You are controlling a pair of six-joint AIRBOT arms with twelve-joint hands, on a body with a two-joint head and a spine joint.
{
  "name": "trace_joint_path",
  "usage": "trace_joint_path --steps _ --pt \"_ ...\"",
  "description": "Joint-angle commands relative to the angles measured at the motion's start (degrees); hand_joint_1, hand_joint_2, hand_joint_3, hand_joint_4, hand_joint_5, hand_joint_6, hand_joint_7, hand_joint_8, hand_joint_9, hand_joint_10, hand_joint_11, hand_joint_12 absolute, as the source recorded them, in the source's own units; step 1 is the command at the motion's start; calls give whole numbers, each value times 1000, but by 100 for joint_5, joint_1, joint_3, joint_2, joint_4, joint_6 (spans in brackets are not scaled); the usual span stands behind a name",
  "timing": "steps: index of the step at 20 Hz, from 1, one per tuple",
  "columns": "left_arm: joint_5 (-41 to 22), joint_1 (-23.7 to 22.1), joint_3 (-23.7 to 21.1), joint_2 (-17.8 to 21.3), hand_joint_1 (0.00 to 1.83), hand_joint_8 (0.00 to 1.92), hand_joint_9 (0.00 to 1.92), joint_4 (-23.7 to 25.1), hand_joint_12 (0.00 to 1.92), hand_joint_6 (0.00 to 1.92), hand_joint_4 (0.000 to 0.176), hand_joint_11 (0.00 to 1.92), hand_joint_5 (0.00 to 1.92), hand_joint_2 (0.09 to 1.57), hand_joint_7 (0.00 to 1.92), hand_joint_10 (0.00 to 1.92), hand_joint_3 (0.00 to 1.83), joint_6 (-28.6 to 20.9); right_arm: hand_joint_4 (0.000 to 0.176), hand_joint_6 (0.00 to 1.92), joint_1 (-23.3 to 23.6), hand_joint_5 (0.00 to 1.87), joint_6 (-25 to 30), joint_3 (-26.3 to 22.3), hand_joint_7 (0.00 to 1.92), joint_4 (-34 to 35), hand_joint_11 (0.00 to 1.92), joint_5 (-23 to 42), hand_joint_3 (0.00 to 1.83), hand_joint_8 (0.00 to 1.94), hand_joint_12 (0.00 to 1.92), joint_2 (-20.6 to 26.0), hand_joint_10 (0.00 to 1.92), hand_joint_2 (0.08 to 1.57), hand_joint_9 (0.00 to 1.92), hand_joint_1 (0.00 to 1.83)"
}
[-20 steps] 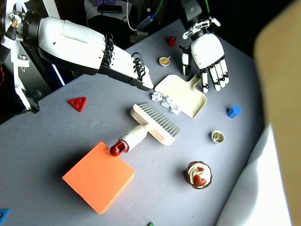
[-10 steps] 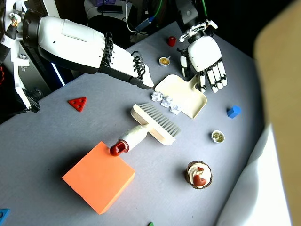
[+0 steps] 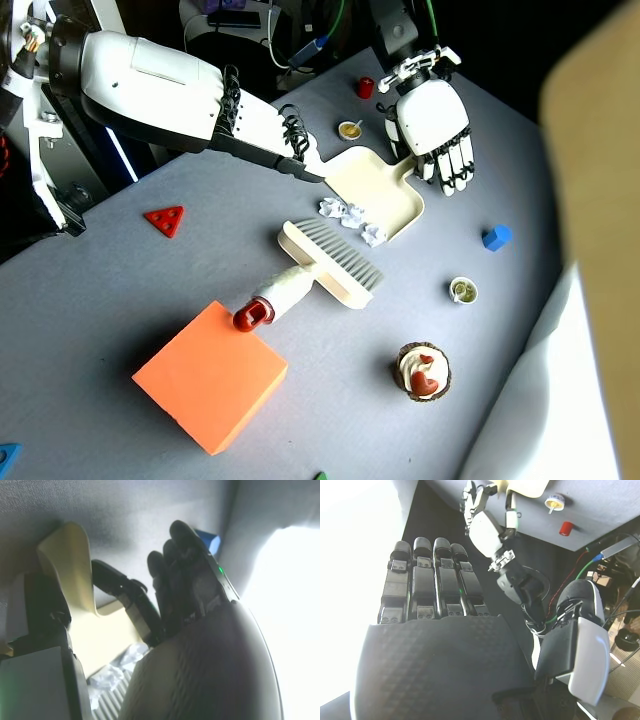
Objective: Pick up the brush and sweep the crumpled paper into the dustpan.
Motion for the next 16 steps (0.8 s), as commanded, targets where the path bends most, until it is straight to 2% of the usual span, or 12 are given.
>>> trace_joint_path --steps 1,2,4,5,7,8,11,12,14,16 --pt "-379 -64 52 22 1169 1 337 292 227 763 0 281 1106 1063 428 0 1 48 0 1 109 75 20 -27 113 -146 108 -400 9 2 14 56 1 1018 118 417" --pt "-323 -104 108 -14 1169 1 337 332 227 763 0 281 1106 1063 428 0 1 48 0 1 92 75 20 -42 113 -146 108 -452 9 2 14 56 1 1018 118 417" --pt "-229 -158 206 -12 1176 3 332 370 232 759 0 270 1107 1062 438 0 0 49 0 2 89 79 20 -38 104 -146 161 -559 10 1 34 56 4 1103 135 754" --pt "-173 -199 256 -23 1172 2 326 374 244 781 0 265 1095 1067 427 1 1 49 0 0 89 71 20 -43 91 -146 142 -590 3 0 25 56 1 1103 117 807" --pt "-199 -272 319 -59 1180 2 356 388 267 722 0 297 1129 1055 444 4 0 48 0 7 82 133 -27 -70 142 -146 163 -814 0 5 31 56 4 1026 147 1021" --pt "-160 -299 351 -76 1180 2 356 398 267 722 0 297 1129 1055 444 4 0 48 0 7 77 133 -82 -76 142 -146 163 -887 0 5 31 56 4 1026 147 1021" --pt "-22 -411 415 -144 1169 0 349 473 265 759 0 263 1108 1061 446 0 2 48 0 7 53 247 -229 -103 287 -133 287 -1070 0 8 72 56 12 977 298 1249" --pt "22 -458 433 -167 1169 0 345 495 264 760 0 259 1107 1062 442 0 2 48 0 9 40 263 -703 -176 306 149 319 -1283 0 10 83 56 17 962 331 1274" --pt "83 -522 461 -188 1154 0 319 498 258 793 0 225 1090 1069 410 0 2 48 0 3 29 269 -1262 -328 309 360 349 -1790 0 3 84 8 9 972 371 1307" --pt "143 -592 492 -201 1151 2 318 513 266 802 0 229 1084 1072 399 3 1 48 0 6 -4 284 -2027 -502 296 750 368 -2399 0 5 82 -181 8 923 351 1308"
